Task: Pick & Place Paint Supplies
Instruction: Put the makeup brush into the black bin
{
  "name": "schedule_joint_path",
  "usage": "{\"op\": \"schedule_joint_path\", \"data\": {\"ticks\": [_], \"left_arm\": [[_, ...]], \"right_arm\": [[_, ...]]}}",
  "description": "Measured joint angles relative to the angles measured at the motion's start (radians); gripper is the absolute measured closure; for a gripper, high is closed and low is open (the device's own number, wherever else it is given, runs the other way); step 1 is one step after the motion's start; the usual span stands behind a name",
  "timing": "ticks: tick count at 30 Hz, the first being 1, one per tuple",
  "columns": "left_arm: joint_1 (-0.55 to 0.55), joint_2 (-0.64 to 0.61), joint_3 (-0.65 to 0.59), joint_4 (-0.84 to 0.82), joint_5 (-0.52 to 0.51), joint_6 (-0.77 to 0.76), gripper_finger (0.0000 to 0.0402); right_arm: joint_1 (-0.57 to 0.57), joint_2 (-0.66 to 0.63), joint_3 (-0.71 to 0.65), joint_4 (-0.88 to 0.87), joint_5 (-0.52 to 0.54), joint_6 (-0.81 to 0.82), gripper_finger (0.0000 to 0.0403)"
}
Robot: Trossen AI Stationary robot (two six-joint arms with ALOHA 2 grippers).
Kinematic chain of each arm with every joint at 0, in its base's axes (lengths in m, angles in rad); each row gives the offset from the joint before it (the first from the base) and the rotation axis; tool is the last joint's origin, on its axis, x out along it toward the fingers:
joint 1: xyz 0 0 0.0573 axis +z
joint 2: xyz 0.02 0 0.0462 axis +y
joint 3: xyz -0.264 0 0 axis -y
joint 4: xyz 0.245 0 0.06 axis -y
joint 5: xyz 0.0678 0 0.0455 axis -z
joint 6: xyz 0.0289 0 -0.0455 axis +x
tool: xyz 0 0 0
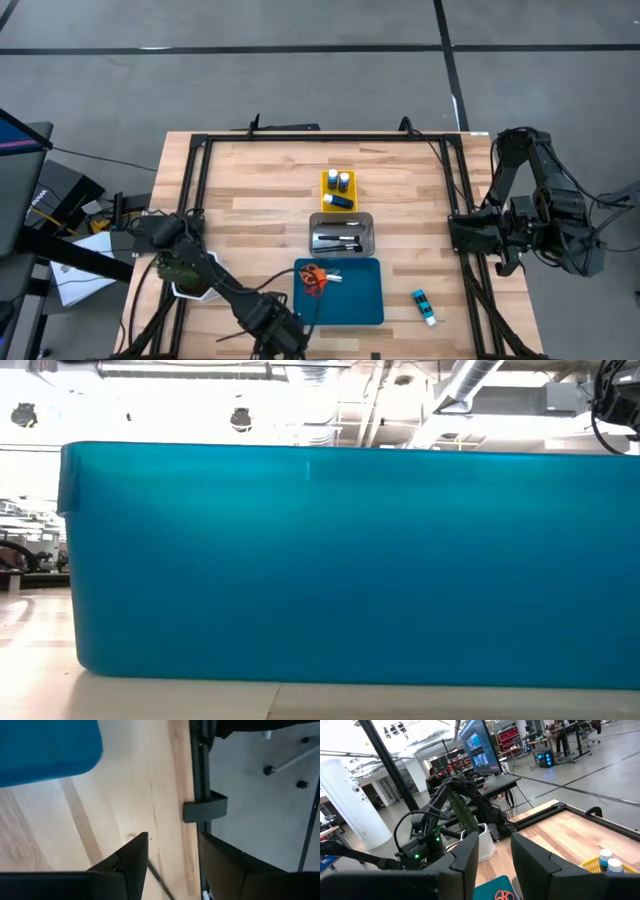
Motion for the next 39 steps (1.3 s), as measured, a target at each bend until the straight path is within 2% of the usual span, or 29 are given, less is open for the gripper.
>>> {"op": "schedule_joint_path", "data": {"ticks": [5,11,17,24,31,35,39], "left_arm": [[0.0,-0.011,-0.056,-0.009,0.013,-0.027,0.0238],[0.007,-0.043,-0.061,-0.066,0.054,-0.009,0.0238],[0.057,-0.114,-0.061,-0.146,0.09,0.146,0.0238],[0.184,-0.141,-0.066,-0.239,0.12,0.4,0.0238],[0.345,-0.267,-0.299,-0.227,0.201,0.574,0.0238],[0.398,-0.343,-0.455,-0.11,0.278,0.531,0.0238],[0.397,-0.364,-0.565,0.018,0.388,0.453,0.0238]], "right_arm": [[0.011,0.0,0.0,0.0,0.0,0.0,0.0291],[0.04,0.0,0.0,0.0,0.0,0.004,0.0291],[0.046,0.0,0.0,0.0,-0.001,0.004,0.0291],[0.045,0.0,0.0,0.0,0.0,0.016,0.0291],[0.042,0.0,0.0,0.0,0.0,0.05,0.0291],[0.042,0.0,0.0,0.0,0.0,0.053,0.0291],[0.03,-0.001,0.0,0.0,0.0,0.053,0.0291]]}}
